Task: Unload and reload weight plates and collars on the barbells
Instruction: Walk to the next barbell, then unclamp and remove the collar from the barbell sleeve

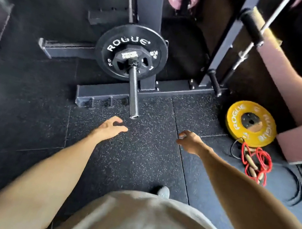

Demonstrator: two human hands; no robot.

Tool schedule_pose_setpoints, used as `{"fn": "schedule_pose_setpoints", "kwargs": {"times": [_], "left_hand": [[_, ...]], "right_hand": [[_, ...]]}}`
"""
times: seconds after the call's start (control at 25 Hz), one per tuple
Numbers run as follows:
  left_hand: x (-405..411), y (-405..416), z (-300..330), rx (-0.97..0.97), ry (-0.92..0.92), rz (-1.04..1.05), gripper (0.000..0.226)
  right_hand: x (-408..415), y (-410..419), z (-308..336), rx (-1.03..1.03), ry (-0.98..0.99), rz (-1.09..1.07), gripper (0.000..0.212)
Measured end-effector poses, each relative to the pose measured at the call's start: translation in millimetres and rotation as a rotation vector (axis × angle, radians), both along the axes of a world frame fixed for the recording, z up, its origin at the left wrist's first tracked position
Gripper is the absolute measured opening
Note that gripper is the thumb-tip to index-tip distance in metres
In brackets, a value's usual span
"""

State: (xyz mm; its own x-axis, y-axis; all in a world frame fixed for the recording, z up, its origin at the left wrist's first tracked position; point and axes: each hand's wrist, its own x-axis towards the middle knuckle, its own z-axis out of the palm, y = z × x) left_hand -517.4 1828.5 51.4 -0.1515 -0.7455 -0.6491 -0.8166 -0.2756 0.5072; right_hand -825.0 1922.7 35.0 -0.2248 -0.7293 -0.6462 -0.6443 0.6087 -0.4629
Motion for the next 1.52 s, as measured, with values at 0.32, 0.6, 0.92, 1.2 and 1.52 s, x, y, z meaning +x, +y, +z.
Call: {"fn": "schedule_pose_setpoints", "kwargs": {"times": [0.32, 0.6, 0.92, 1.2, 1.52], "left_hand": [[36.2, -84.6, 55.1, -0.214, 0.096, 0.105, 0.042], [33.5, -177.8, 93.5, -0.327, 0.118, 0.141, 0.033], [16.5, -305.2, 57.4, -0.408, 0.090, 0.203, 0.035], [25.0, -371.6, -78.6, -0.503, 0.101, 0.236, 0.037], [-2.4, -421.1, -222.6, -0.488, 0.224, 0.240, 0.040]], "right_hand": [[19.5, -107.6, 67.7, -0.265, 0.065, 0.017, 0.041], [13.1, -218.0, 106.6, -0.433, 0.094, 0.041, 0.041], [10.6, -382.0, 67.1, -0.444, 0.001, 0.145, 0.041], [44.0, -461.6, -49.3, -0.582, 0.061, 0.231, 0.027], [57.8, -490.1, -199.6, -0.730, -0.047, 0.231, 0.021]]}}
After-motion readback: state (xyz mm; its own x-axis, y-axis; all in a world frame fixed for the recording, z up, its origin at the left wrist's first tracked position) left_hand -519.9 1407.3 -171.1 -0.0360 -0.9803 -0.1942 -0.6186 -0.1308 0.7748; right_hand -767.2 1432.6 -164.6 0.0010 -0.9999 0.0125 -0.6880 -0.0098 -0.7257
